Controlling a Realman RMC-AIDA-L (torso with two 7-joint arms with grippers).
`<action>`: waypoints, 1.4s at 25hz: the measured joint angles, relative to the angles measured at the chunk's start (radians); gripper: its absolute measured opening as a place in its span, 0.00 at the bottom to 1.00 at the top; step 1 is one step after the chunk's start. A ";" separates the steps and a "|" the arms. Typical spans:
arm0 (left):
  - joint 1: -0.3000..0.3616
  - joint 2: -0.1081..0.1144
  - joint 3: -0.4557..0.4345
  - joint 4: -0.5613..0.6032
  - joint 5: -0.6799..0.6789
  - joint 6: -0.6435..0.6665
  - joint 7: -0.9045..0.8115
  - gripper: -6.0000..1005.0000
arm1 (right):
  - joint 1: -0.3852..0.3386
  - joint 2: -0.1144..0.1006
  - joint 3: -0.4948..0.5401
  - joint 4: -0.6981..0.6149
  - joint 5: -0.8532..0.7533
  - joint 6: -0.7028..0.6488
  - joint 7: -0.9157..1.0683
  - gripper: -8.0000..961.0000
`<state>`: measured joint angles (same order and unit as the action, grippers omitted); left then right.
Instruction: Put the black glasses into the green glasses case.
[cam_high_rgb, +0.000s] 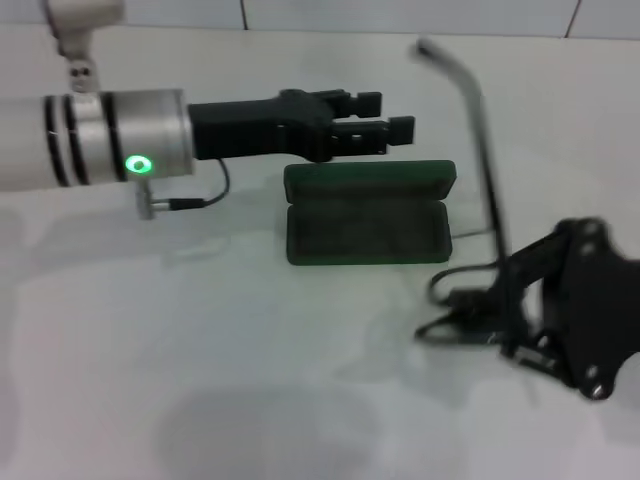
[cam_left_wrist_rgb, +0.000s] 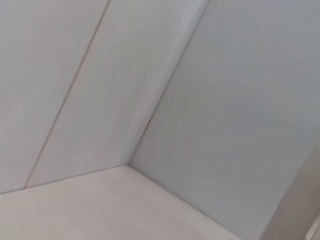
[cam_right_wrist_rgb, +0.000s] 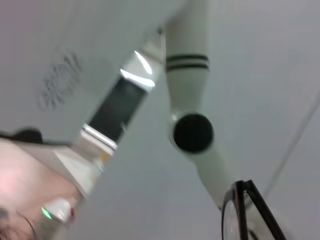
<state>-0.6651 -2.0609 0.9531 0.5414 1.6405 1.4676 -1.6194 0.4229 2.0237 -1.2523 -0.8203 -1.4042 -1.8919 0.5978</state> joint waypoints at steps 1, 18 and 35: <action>-0.003 -0.012 0.001 0.001 0.002 -0.011 0.016 0.78 | 0.018 0.001 -0.029 0.023 0.014 0.000 0.001 0.13; -0.006 -0.022 0.003 0.008 -0.055 0.183 0.184 0.78 | 0.177 0.004 -0.198 0.318 0.183 0.260 0.009 0.13; -0.018 -0.023 0.002 0.007 -0.011 0.181 0.181 0.78 | 0.173 0.004 -0.196 0.316 0.195 0.289 -0.001 0.13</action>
<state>-0.6828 -2.0840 0.9556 0.5487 1.6299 1.6490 -1.4379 0.5962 2.0278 -1.4479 -0.5043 -1.2087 -1.6032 0.5973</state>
